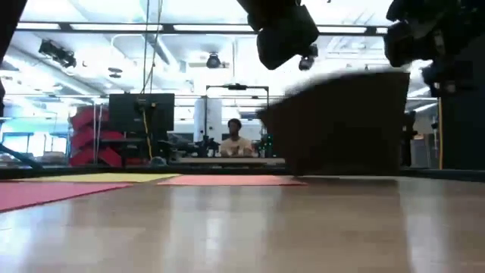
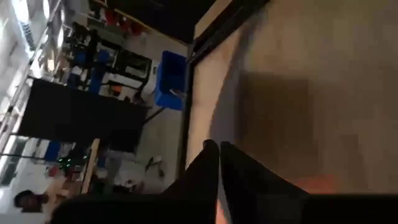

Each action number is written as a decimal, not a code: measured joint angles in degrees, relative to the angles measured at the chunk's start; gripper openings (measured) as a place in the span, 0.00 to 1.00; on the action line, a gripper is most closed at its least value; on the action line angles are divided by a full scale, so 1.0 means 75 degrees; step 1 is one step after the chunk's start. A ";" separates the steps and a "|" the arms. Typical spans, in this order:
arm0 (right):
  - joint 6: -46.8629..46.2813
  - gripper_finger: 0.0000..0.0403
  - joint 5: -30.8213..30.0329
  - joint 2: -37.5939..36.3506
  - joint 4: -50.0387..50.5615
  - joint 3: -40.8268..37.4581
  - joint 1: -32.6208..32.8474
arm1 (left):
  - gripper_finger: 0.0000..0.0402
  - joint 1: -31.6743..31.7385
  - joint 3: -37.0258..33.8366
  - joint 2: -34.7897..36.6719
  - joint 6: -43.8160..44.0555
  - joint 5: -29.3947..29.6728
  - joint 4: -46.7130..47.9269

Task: Organize paper
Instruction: Put the black paper to the top right of the table

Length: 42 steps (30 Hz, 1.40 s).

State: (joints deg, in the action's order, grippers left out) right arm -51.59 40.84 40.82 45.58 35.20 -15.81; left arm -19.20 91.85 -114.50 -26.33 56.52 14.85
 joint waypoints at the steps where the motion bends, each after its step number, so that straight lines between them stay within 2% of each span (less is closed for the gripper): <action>1: -0.0090 0.66 -0.0089 -0.0003 0.0109 0.0000 0.0121 | 0.00 0.0000 0.0000 0.0000 0.0076 -0.0171 -0.0006; 5: -0.0382 0.69 -0.0765 -0.0118 0.0198 0.0000 0.0546 | 0.00 0.0068 0.0000 -0.0033 0.0337 -0.1046 -0.0058; 9: -0.0347 0.68 -0.1711 -0.0304 -0.0040 0.0000 0.0748 | 0.00 0.0174 -0.0008 -0.0158 0.0390 -0.1161 0.0026; 14: 0.0888 0.65 -0.3391 -0.0448 -0.0438 0.0000 0.0795 | 0.00 0.0393 -0.0012 -0.0110 0.0920 -0.2052 -0.0033; 17: 0.1604 0.62 -0.4526 -0.0303 -0.0441 0.0000 0.0793 | 0.00 0.0580 -0.0028 -0.0105 0.1300 -0.2933 -0.0023; 19: 0.1843 0.60 -0.4991 -0.0044 -0.0454 0.0000 0.0757 | 0.00 0.0745 -0.0153 -0.0100 0.1547 -0.3611 -0.0095; 22: 0.2078 0.56 -0.5141 0.0632 -0.0459 0.0003 0.0623 | 0.00 0.0986 -0.0440 -0.0099 0.1913 -0.4329 -0.0379; 28: 0.2102 0.48 -0.5784 0.2575 -0.0373 0.0003 -0.0024 | 0.00 0.1309 -0.0930 -0.0096 0.2422 -0.5306 -0.1285; 32: 0.2481 0.43 -0.5943 0.3532 -0.0567 0.0006 -0.0855 | 0.00 0.1364 -0.1131 -0.0096 0.2545 -0.5529 -0.1574; 38: 0.2952 0.41 -0.5580 0.3738 -0.0935 0.0011 -0.1986 | 0.00 0.1376 -0.1762 0.0232 0.2675 -0.5611 -0.2260; 42: 0.3177 0.41 -0.5560 0.3578 -0.0913 0.0015 -0.2548 | 0.00 0.1478 -0.2946 0.1015 0.2948 -0.5636 -0.3447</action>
State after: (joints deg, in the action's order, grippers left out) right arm -27.77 -0.86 67.66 38.74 35.31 -34.92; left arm -8.12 69.76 -106.88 -4.22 14.24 -11.00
